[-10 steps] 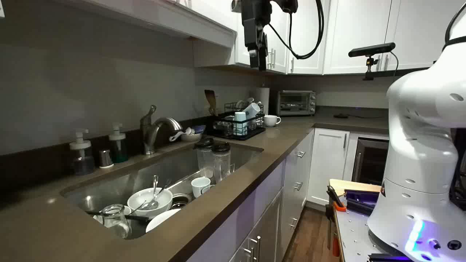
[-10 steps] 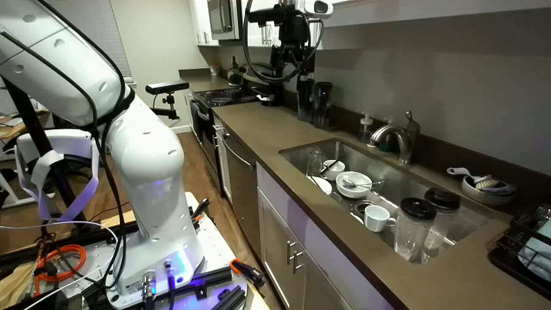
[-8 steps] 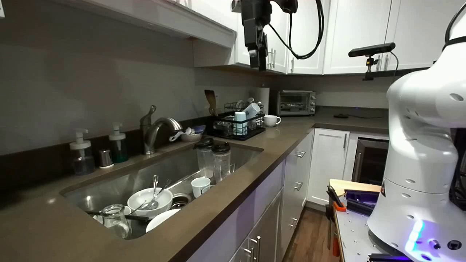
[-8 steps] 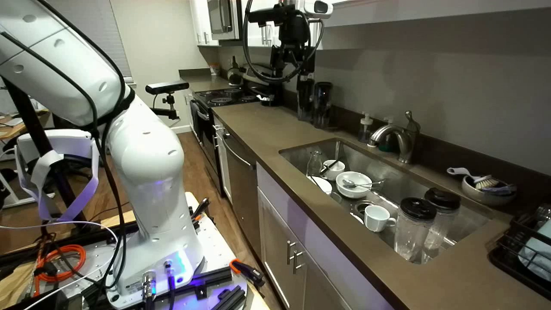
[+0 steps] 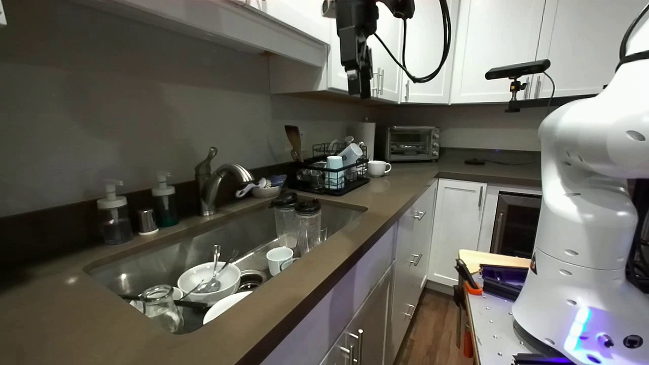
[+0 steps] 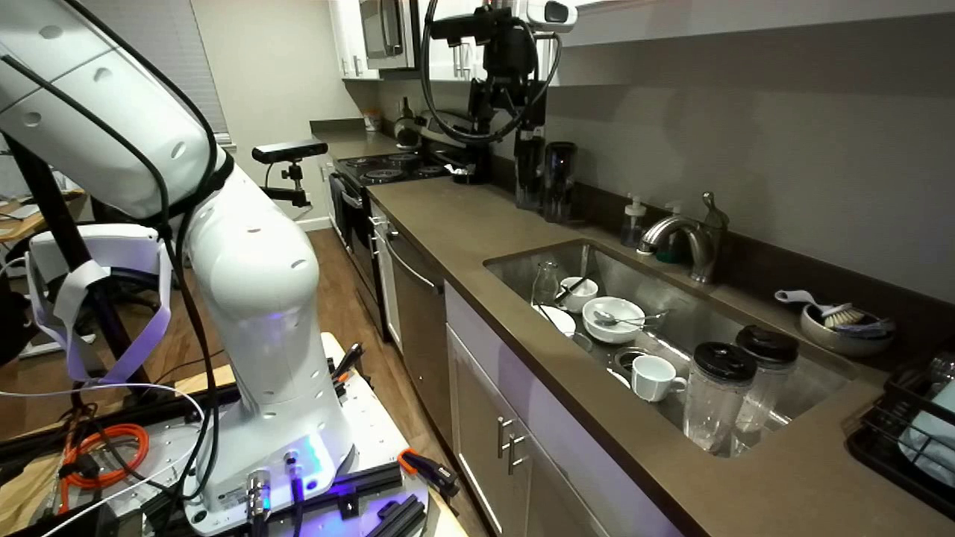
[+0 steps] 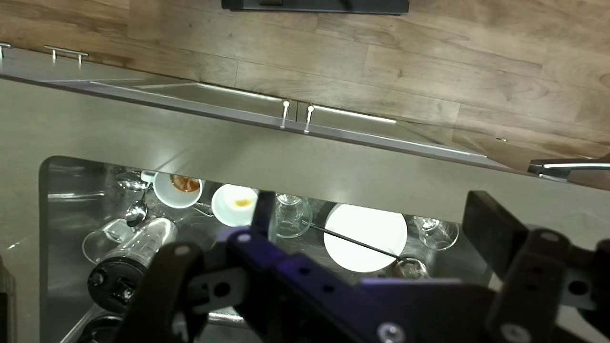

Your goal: Push the faucet handle upwards

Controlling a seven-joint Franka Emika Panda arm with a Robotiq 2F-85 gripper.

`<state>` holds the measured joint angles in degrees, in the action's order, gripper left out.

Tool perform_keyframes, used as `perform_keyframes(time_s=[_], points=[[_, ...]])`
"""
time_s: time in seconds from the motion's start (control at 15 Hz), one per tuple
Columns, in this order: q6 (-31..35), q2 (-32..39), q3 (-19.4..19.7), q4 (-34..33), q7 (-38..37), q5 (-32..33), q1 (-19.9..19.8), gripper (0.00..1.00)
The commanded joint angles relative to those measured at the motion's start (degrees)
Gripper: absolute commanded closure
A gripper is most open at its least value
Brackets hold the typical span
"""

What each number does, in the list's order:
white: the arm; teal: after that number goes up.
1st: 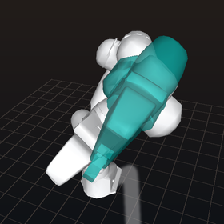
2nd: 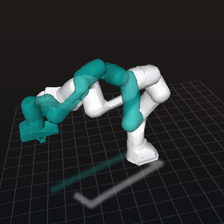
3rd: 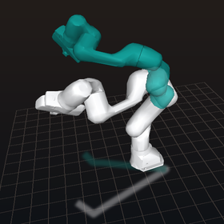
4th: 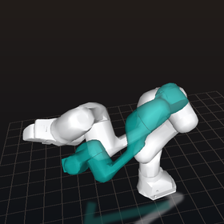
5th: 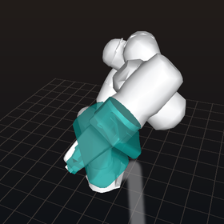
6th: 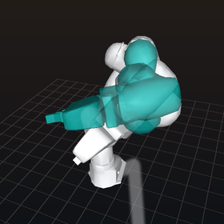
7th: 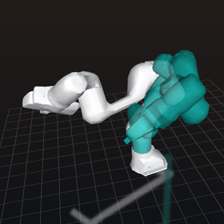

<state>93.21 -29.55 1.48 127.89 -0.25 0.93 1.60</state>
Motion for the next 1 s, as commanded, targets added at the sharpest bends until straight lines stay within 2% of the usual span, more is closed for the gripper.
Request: perform_keyframes(time_s=[0.0,0.53,0.73,0.93], points=[[-0.1,0.0,-0.5,-0.1,0.2,-0.2,-0.7,0.0],[0.1,1.8,0.1,-1.9,1.3,0.1,-0.8,0.0],[2.9,3.7,1.3,-2.7,1.4,-0.2,-1.4,0.0],[8.7,5.2,2.9,-1.8,1.8,-2.1,-1.7,0.0]])
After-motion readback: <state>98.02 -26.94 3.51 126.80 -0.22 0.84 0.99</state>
